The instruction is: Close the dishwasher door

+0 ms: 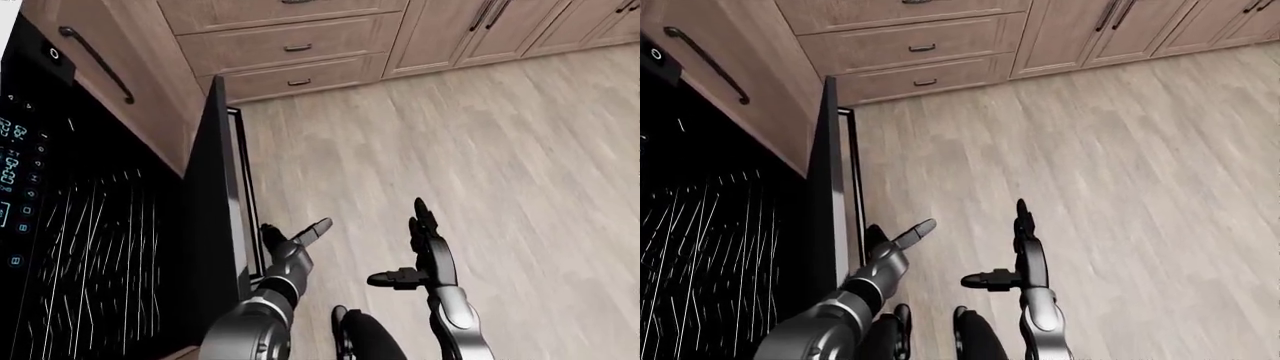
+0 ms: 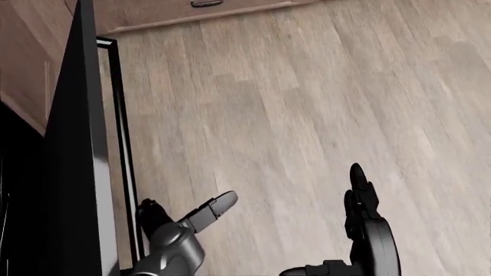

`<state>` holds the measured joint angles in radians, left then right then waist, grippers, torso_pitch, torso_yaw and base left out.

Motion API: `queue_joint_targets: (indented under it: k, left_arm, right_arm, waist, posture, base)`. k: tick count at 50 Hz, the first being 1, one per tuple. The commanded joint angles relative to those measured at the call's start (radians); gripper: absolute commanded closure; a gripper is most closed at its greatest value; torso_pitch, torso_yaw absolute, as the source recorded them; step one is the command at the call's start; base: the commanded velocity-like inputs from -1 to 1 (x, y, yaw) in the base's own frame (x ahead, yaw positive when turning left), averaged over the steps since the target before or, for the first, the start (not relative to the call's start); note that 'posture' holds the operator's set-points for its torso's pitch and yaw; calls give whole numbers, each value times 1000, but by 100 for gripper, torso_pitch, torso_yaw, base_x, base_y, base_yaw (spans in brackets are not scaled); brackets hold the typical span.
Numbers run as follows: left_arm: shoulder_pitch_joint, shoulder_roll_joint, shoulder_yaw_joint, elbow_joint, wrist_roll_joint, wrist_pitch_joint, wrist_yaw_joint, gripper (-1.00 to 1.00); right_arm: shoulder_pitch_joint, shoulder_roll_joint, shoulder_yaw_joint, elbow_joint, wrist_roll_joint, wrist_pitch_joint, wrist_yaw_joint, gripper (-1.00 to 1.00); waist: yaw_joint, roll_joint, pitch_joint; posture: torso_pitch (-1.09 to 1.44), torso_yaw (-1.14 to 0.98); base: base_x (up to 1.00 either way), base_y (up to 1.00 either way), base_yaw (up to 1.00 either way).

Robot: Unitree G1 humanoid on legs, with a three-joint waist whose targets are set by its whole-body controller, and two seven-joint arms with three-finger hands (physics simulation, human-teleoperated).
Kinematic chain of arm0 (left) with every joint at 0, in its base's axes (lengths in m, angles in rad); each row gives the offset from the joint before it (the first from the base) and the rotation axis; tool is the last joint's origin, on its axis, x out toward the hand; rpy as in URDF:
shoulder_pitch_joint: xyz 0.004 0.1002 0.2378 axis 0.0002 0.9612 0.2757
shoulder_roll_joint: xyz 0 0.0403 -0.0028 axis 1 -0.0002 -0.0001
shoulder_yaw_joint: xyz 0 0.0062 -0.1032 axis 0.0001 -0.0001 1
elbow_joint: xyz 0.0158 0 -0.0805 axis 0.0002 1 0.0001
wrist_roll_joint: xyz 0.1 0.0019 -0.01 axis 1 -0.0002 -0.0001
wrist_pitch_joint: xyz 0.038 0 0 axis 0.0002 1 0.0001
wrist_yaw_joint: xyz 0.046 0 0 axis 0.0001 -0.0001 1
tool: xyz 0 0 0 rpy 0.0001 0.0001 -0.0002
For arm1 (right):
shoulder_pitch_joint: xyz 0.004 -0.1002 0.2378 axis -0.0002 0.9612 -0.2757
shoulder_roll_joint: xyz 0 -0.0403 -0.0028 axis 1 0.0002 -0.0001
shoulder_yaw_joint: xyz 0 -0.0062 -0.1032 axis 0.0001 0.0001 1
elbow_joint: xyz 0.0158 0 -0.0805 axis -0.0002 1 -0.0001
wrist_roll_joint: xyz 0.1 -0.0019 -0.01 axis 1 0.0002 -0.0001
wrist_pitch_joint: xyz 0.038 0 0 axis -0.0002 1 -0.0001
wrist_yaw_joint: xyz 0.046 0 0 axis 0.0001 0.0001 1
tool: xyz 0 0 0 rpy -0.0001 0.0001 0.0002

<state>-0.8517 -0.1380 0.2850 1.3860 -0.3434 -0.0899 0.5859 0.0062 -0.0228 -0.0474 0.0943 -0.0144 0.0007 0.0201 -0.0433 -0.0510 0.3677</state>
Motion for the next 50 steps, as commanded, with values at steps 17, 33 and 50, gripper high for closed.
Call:
queue_joint_targets:
  k: [17,33,50]
  left_arm:
    - [-19,67,16,-25,13,-76,143,-100]
    - [-17,82,14,-24,46,-121,300,-100]
    - [-24,103,29,-25,34,-115,321,-100]
  right_arm:
    - [-6,-3,-3,-43,1,-24,-1,-100]
    - [-3,-4,-4,-43,2,-28,-1,-100]
    - [-8,-4,-4,-34,3,-31,-1,-100]
  waist:
    - [2,-5,-28]
    - [-5,-11,-23]
    - [-7,-6,-25]
  posture:
    - [64,0]
    - [64,0]
    - [64,0]
  base:
    - [0,0,0]
    - [0,0,0]
    - [0,0,0]
